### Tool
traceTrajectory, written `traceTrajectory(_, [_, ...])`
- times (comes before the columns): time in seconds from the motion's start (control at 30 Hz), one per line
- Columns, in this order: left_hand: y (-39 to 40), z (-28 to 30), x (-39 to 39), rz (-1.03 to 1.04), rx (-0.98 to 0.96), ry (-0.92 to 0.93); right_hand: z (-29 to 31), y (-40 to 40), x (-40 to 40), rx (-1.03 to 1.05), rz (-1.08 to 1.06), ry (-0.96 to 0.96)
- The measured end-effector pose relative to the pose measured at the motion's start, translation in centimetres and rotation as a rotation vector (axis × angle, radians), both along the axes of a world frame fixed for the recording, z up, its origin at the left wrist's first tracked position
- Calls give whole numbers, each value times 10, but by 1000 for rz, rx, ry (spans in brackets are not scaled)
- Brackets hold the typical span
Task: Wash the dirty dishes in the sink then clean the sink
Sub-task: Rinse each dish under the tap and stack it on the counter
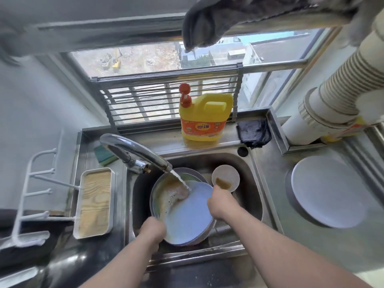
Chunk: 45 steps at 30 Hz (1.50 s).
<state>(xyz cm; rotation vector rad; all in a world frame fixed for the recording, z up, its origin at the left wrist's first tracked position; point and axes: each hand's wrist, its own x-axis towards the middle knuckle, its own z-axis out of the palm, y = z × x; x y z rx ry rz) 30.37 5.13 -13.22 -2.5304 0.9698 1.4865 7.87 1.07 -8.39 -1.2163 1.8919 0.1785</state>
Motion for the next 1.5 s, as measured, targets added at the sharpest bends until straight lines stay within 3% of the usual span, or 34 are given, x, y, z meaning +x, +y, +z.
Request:
traceTrajectory(0.2, [-1, 29, 0, -177, 1, -68, 40, -14, 3, 29, 201, 100])
traceTrajectory(0.4, [-10, 52, 0, 18, -4, 82, 70, -15, 10, 67, 297, 181])
traceTrajectory(0.47, [-15, 57, 5, 92, -5, 168, 72, -9, 8, 73, 153, 132])
traceTrajectory(0.57, [-18, 70, 9, 308, 34, 448, 69, 3, -2, 42, -175, -24])
traceTrajectory(0.67, [-19, 77, 11, 410, 36, 494, 65, 14, -13, 26, -385, -199])
traceTrajectory(0.83, [-18, 81, 7, 424, -22, 632, 50, 28, -23, 26, -569, -367])
traceTrajectory(0.97, [-15, 79, -1, 518, -79, 730, 50, 28, -24, -87, -550, -330])
traceTrajectory(1.17, [-12, 73, -18, 843, -91, 911, 44, 16, -30, -195, -576, -537])
traceTrajectory(1.3, [-8, 91, -21, 931, -137, 958, 35, 15, -32, -106, -755, -732])
traceTrajectory(1.5, [-7, 119, -15, 922, -251, 923, 14, 16, -15, 93, -995, -840])
